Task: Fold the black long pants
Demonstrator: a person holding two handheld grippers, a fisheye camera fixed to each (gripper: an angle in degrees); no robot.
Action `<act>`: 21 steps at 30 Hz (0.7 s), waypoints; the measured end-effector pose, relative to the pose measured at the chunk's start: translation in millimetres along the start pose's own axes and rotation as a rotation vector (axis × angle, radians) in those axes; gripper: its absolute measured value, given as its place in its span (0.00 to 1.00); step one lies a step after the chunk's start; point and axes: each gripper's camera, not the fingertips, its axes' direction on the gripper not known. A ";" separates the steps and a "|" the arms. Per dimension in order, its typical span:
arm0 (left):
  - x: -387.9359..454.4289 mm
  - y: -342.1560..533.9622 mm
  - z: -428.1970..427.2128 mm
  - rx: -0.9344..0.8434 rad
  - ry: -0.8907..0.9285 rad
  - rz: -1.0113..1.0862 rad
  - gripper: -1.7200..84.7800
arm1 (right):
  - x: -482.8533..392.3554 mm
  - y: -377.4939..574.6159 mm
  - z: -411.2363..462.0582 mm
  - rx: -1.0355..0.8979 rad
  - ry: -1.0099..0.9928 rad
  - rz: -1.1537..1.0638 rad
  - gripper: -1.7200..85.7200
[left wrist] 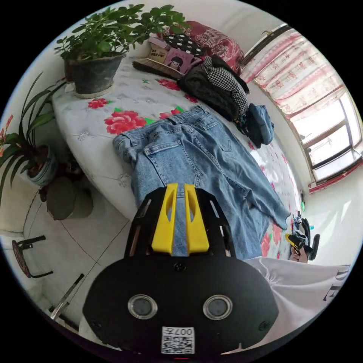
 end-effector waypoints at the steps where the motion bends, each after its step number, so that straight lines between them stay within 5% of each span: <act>1: 16.7 -10.6 7.9 -0.019 0.014 0.052 0.07 | 17.8 8.1 -2.9 0.019 -0.003 0.055 0.07; 9: 128.8 -60.1 83.6 -0.197 0.116 0.299 0.08 | 49.6 25.9 6.2 0.100 -0.056 0.185 0.08; 21: 271.8 -175.2 177.8 -0.231 -0.024 0.505 0.08 | 119.8 -69.1 -23.7 0.263 0.135 0.323 0.09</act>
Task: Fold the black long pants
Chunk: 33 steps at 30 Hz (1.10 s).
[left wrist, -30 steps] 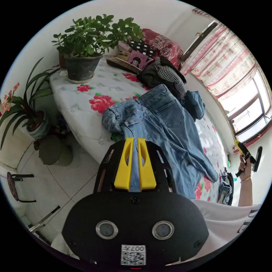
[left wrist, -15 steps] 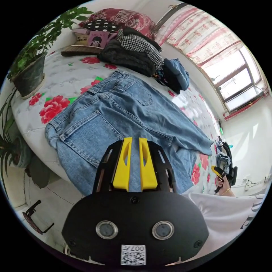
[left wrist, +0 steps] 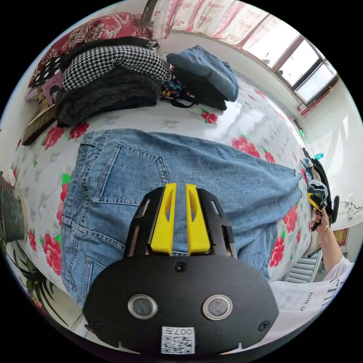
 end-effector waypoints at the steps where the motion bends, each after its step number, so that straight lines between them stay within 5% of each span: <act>1: 5.7 -17.7 11.1 -0.019 -0.012 0.010 0.08 | 10.2 -12.4 4.0 -0.001 0.030 0.011 0.09; 6: 20.2 -67.9 68.0 -0.116 -0.050 -0.036 0.06 | 42.8 -44.9 51.7 -0.141 0.009 0.030 0.08; 14: 48.7 -101.8 75.5 0.028 -0.197 -0.015 0.01 | 0.9 -74.8 63.5 -0.110 0.114 -0.234 0.02; 21: 54.8 -143.8 78.6 -0.016 -0.237 -0.246 0.01 | 15.1 -138.7 54.3 -0.008 0.045 0.035 0.02; 28: 78.0 -26.5 3.2 0.169 -0.081 -0.087 0.01 | -58.0 -13.1 73.0 -0.210 -0.441 -0.206 0.05; 33: 60.3 100.2 -43.6 0.119 -0.106 -0.172 0.01 | -132.0 88.1 98.7 -0.413 -0.520 -0.335 0.07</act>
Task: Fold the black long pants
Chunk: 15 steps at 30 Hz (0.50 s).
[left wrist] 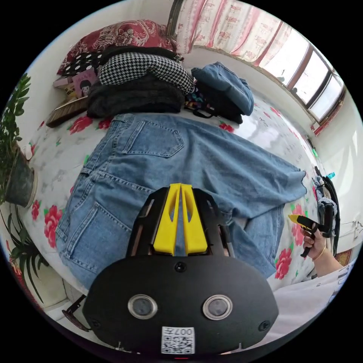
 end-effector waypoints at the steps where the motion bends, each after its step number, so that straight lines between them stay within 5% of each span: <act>1: -12.9 24.0 -11.0 -0.019 -0.024 -0.035 0.01 | -18.3 5.0 17.6 -0.048 -0.010 -0.025 0.07; 7: -69.3 101.3 -43.3 -0.064 -0.129 -0.186 0.01 | -85.4 21.1 50.8 -0.143 0.194 -0.086 0.04; 15: -76.0 143.5 -22.5 -0.124 -0.170 -0.146 0.01 | -98.9 100.3 -83.8 0.163 -0.030 -0.003 0.02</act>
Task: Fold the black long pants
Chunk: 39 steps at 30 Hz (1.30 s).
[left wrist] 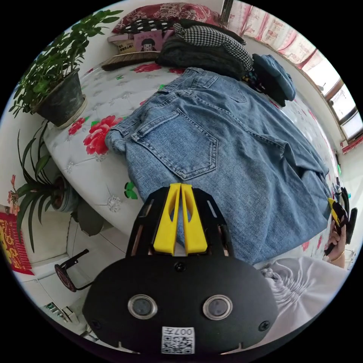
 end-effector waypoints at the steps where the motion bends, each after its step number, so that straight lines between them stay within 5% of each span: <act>1: 7.2 3.7 2.6 0.013 -0.036 0.040 0.01 | -7.0 19.5 -27.5 0.044 0.003 0.002 0.02; 7: 25.6 4.2 13.6 0.005 -0.076 0.174 0.01 | -83.0 117.5 -149.9 0.294 0.017 -0.035 0.02; 12: 20.8 6.6 18.8 0.003 0.007 0.183 0.01 | -158.5 121.0 -169.4 0.408 0.188 -0.190 0.02; 15: 12.1 8.2 21.5 0.000 0.039 0.198 0.01 | -143.4 65.3 -150.4 0.316 0.378 -0.134 0.03; 18: -8.3 10.8 19.9 0.003 0.102 0.166 0.01 | -107.5 19.7 -148.3 0.227 0.306 -0.077 0.05; 25: -100.5 31.9 16.1 0.043 0.261 -0.122 0.01 | -56.7 47.5 -194.5 0.362 0.446 0.044 0.09; 34: -183.2 26.5 10.0 0.143 0.206 -0.400 0.07 | -85.0 88.4 -60.6 -0.142 0.538 -0.292 0.14; 39: -194.6 0.3 42.7 0.054 0.271 -0.389 0.12 | -68.5 80.1 5.8 -0.357 0.658 -0.355 0.11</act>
